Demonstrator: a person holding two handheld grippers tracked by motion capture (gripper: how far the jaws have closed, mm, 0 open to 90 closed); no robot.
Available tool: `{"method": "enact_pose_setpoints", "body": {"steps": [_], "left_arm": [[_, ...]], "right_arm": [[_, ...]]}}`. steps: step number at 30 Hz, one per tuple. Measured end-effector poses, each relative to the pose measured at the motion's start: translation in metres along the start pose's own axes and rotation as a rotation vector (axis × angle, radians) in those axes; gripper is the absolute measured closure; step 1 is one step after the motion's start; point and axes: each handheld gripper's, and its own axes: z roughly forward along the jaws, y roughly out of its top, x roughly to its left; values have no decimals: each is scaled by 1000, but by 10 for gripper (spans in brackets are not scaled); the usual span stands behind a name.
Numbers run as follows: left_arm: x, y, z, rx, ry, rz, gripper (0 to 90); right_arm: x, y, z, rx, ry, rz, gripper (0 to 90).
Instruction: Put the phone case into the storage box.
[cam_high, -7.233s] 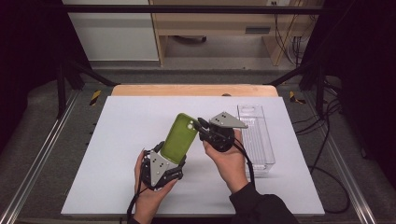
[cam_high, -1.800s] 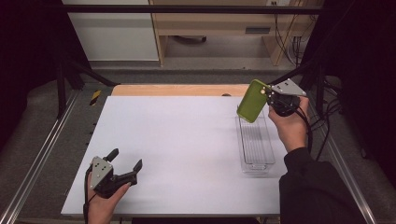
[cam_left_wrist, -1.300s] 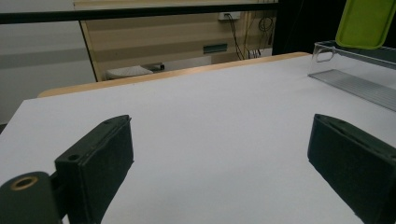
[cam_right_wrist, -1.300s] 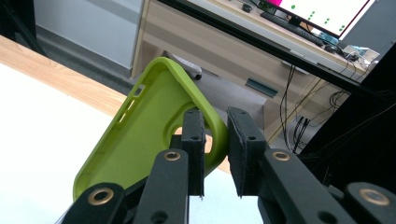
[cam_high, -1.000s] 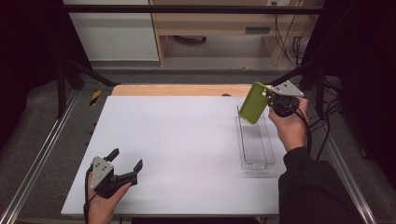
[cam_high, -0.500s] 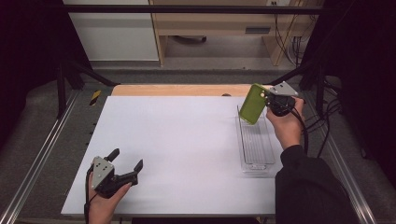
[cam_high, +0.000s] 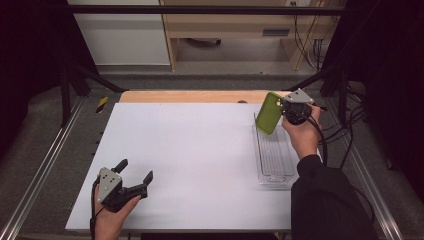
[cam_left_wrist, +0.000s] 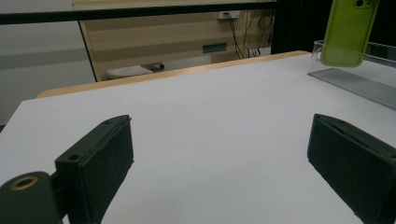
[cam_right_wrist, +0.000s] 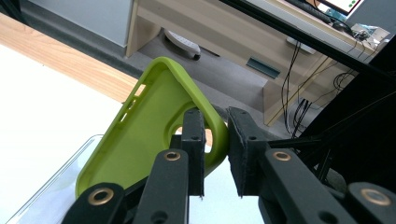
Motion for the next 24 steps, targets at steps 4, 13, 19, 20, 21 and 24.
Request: {"method": "enact_pose_setpoints", "body": {"steps": [4,13,19,20,21,24], "left_arm": [[0,0,0,0,0,1,66],[0,0,0,0,-1,1,66],[0,0,0,-1,0,2,66],[0,0,0,-1,-1,2,66],[0,0,0,-1,0,1,66],[0,0,0,-1,0,-1,67]], "right_arm": [[0,-1,1,5,2,0,778],[3,-2,4,14,6,-6,777],[5,-2,5,18,7,-14,775],[6,-2,5,19,7,-14,775],[7,-2,5,20,7,-13,775],[8,-2,7,20,9,-17,774]]}}
